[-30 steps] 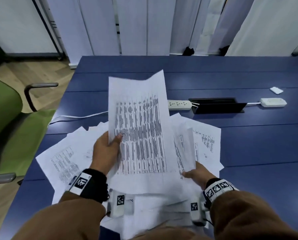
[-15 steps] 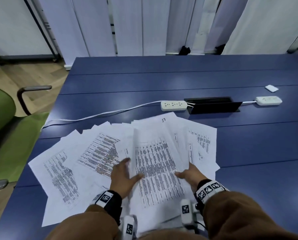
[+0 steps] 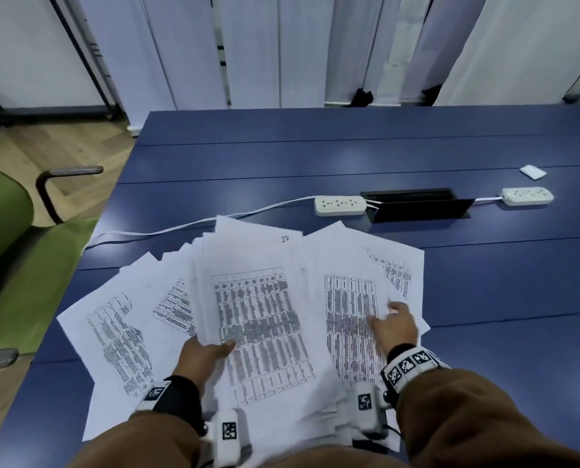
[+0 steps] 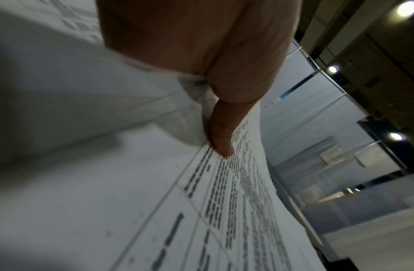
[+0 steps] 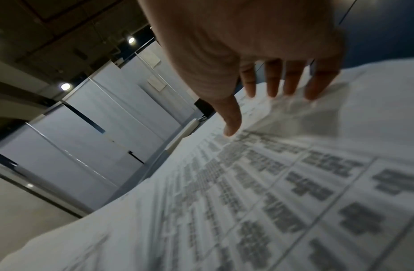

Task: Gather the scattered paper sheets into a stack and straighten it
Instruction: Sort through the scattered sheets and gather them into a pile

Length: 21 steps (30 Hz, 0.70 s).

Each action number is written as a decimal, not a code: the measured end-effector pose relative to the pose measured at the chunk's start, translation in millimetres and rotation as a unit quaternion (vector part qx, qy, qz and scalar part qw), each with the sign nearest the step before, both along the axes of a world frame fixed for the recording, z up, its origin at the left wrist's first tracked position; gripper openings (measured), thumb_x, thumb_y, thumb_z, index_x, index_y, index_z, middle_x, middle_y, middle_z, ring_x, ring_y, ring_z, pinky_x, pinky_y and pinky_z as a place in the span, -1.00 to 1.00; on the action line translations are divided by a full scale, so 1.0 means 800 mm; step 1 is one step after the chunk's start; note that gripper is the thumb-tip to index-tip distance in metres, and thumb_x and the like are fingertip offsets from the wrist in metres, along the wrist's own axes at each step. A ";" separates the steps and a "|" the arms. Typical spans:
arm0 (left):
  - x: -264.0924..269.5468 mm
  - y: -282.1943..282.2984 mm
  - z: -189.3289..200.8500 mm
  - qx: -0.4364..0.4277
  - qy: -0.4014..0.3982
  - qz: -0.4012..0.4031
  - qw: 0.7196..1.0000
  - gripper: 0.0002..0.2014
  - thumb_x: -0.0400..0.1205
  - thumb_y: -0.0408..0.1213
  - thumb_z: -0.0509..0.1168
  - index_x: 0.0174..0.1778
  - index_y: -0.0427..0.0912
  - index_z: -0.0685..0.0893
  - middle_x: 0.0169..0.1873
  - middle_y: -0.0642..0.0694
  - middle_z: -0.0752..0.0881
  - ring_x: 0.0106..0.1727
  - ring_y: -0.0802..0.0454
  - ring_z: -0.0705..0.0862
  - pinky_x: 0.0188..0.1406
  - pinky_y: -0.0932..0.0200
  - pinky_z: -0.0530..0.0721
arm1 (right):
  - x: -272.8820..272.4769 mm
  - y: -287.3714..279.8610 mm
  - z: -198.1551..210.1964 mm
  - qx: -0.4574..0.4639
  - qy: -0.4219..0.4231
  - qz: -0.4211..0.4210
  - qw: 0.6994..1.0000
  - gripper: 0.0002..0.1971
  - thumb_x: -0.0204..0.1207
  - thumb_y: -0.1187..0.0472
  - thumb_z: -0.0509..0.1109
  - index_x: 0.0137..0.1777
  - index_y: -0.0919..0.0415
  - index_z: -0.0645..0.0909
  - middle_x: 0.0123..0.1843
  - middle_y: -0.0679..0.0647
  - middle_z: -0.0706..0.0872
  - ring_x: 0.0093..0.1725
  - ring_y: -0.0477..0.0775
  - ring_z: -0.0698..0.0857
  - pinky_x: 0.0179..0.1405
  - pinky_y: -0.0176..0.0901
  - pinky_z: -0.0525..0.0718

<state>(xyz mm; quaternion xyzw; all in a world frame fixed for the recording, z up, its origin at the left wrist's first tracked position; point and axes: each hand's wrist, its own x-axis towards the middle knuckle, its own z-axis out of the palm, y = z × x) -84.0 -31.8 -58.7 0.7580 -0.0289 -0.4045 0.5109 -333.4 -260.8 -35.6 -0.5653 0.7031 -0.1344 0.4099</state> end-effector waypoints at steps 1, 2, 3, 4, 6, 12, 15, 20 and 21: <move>0.010 0.009 -0.009 0.013 0.011 0.010 1.000 -0.43 0.42 -0.40 0.58 0.29 -0.48 0.53 0.13 -0.44 0.70 0.11 -0.35 0.67 0.10 -0.06 0.58 | -0.009 -0.004 0.001 -0.004 0.099 0.000 0.995 -0.28 0.34 -0.04 0.60 0.42 0.19 0.40 0.39 0.32 0.51 0.36 0.35 0.49 0.40 0.15 0.47; 0.014 0.016 -0.013 0.023 0.021 0.020 0.999 -0.34 0.41 -0.38 0.60 0.35 -0.51 0.48 0.22 -0.46 0.67 0.19 -0.38 0.64 0.15 -0.09 0.57 | -0.017 -0.007 -0.002 0.003 0.177 0.017 0.984 -0.14 0.28 -0.18 0.59 0.48 0.21 0.34 0.47 0.35 0.41 0.43 0.38 0.39 0.46 0.12 0.37; 0.018 0.022 -0.019 0.030 0.031 0.025 0.999 -0.23 0.40 -0.35 0.60 0.45 -0.53 0.38 0.32 -0.48 0.60 0.29 -0.41 0.59 0.24 -0.12 0.55 | -0.021 -0.008 -0.003 0.010 0.215 0.039 0.976 -0.01 0.22 -0.29 0.57 0.51 0.25 0.29 0.49 0.37 0.35 0.46 0.38 0.34 0.47 0.12 0.32; 0.019 0.027 -0.022 0.036 0.035 0.031 0.998 -0.11 0.40 -0.34 0.60 0.54 -0.53 0.26 0.43 -0.49 0.51 0.39 -0.42 0.53 0.34 -0.16 0.50 | -0.023 -0.009 -0.006 0.018 0.213 0.058 0.975 0.07 0.16 -0.35 0.57 0.53 0.26 0.26 0.50 0.38 0.33 0.47 0.39 0.33 0.48 0.13 0.33; 0.020 0.032 -0.031 0.042 0.044 0.042 0.997 0.01 0.42 -0.34 0.60 0.62 -0.49 0.06 0.54 -0.47 0.36 0.51 -0.42 0.40 0.47 -0.22 0.39 | -0.019 -0.012 -0.011 0.033 0.107 0.073 0.991 0.09 0.14 -0.27 0.62 0.55 0.27 0.23 0.52 0.36 0.33 0.47 0.40 0.38 0.45 0.18 0.40; 0.022 0.031 -0.051 0.015 0.032 0.013 0.999 0.45 -0.14 0.10 0.74 0.59 -0.49 0.21 0.48 -0.44 0.47 0.43 -0.41 0.50 0.43 -0.24 0.47 | -0.002 -0.018 -0.023 0.104 -0.048 0.077 0.990 -0.06 0.28 0.06 0.65 0.59 0.32 0.25 0.59 0.27 0.39 0.51 0.33 0.44 0.52 0.21 0.40; 0.016 0.030 -0.034 0.017 0.056 0.022 0.998 0.23 0.22 -0.10 0.71 0.62 -0.52 0.10 0.55 -0.48 0.36 0.52 -0.41 0.40 0.49 -0.20 0.38 | 0.000 -0.027 -0.024 0.011 0.018 0.085 0.996 -0.24 0.39 0.04 0.58 0.51 0.37 0.41 0.52 0.28 0.48 0.45 0.33 0.51 0.47 0.16 0.47; 0.009 0.035 -0.039 0.012 0.071 0.025 0.997 0.15 0.29 -0.16 0.65 0.63 -0.48 0.08 0.59 -0.44 0.29 0.59 -0.37 0.31 0.53 -0.22 0.26 | 0.003 -0.045 -0.017 -0.125 0.114 0.104 0.980 -0.62 0.47 0.05 0.49 0.13 0.33 0.68 0.23 0.22 0.57 0.12 0.31 0.63 0.15 0.20 0.63; 0.008 0.036 -0.041 0.007 0.068 0.027 0.997 0.10 0.36 -0.19 0.63 0.63 -0.47 0.07 0.59 -0.43 0.29 0.58 -0.37 0.31 0.53 -0.21 0.27 | 0.004 -0.047 -0.015 -0.133 0.111 0.091 0.981 -0.69 0.51 0.11 0.45 0.10 0.35 0.66 0.19 0.26 0.57 0.07 0.35 0.64 0.08 0.19 0.66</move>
